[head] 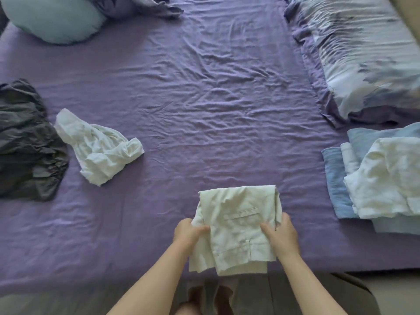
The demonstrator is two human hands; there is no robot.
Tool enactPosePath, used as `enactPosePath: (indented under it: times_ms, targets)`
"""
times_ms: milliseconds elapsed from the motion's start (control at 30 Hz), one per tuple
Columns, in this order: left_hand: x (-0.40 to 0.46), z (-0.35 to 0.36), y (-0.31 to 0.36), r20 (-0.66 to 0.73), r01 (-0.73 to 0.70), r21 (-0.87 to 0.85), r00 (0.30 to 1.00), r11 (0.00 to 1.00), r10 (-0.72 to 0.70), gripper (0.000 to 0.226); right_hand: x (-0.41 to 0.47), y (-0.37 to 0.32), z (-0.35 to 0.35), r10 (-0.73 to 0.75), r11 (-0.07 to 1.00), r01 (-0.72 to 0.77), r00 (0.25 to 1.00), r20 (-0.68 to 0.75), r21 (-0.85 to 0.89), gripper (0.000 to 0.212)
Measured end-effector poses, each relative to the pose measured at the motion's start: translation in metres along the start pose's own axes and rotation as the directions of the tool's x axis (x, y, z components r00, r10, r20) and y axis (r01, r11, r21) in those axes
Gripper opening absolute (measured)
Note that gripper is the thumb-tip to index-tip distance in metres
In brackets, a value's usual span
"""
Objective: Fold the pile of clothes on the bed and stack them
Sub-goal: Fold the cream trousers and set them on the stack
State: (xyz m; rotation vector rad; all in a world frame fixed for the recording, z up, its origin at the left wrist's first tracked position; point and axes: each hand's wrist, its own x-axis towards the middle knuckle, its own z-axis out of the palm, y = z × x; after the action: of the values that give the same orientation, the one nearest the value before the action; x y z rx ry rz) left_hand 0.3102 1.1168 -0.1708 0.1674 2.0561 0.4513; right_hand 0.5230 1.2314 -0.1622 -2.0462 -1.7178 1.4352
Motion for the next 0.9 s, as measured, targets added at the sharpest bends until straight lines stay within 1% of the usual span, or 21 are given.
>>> enactPosePath:
  times_ms: [67, 167, 333, 400, 500, 567, 667, 733, 767, 867, 900]
  targets:
    - [-0.017, -0.009, 0.009, -0.026, -0.043, 0.000, 0.999, 0.999, 0.043, 0.029, -0.016, -0.009, -0.010, -0.032, 0.999, 0.034, 0.999, -0.035, 0.033, 0.032]
    - [-0.039, -0.025, 0.024, -0.056, -0.125, 0.014, 0.991, 0.992, 0.125, 0.032, -0.034, -0.027, -0.026, -0.065, 0.997, 0.067, 0.995, -0.081, 0.030, 0.031]
    - [-0.080, -0.061, 0.065, -0.044, -0.284, -0.040, 0.958, 0.958, 0.282, 0.025, -0.066, -0.073, -0.065, -0.142, 0.986, 0.153, 0.979, -0.144, 0.071, 0.031]
    - [-0.098, -0.077, 0.085, -0.013, -0.333, -0.087, 0.943, 0.939, 0.333, 0.021, -0.079, -0.090, -0.084, -0.185, 0.973, 0.203, 0.971, -0.155, 0.111, 0.032]
    - [-0.128, -0.097, 0.113, 0.045, -0.391, -0.167, 0.914, 0.905, 0.403, 0.017, -0.099, -0.110, -0.114, -0.240, 0.959, 0.264, 0.951, -0.194, 0.106, 0.033]
    - [-0.145, -0.107, 0.131, 0.101, -0.422, -0.209, 0.888, 0.882, 0.449, 0.022, -0.110, -0.120, -0.133, -0.268, 0.950, 0.298, 0.933, -0.241, 0.095, 0.033]
    - [-0.162, -0.111, 0.158, 0.179, -0.485, -0.236, 0.830, 0.842, 0.528, 0.032, -0.121, -0.131, -0.164, -0.302, 0.934, 0.348, 0.891, -0.338, 0.084, 0.034]
    - [-0.171, -0.107, 0.175, 0.216, -0.503, -0.253, 0.804, 0.827, 0.554, 0.032, -0.125, -0.132, -0.186, -0.305, 0.931, 0.359, 0.866, -0.397, 0.070, 0.035]
    - [-0.174, -0.103, 0.183, 0.231, -0.513, -0.253, 0.791, 0.820, 0.566, 0.028, -0.126, -0.131, -0.197, -0.303, 0.931, 0.360, 0.854, -0.424, 0.059, 0.036]
    - [-0.185, -0.083, 0.210, 0.292, -0.551, -0.233, 0.746, 0.801, 0.598, 0.003, -0.124, -0.121, -0.235, -0.285, 0.935, 0.351, 0.823, -0.491, 0.046, 0.043]
    - [-0.190, -0.074, 0.218, 0.329, -0.556, -0.223, 0.730, 0.800, 0.599, 0.003, -0.121, -0.117, -0.248, -0.276, 0.939, 0.341, 0.818, -0.505, 0.039, 0.045]
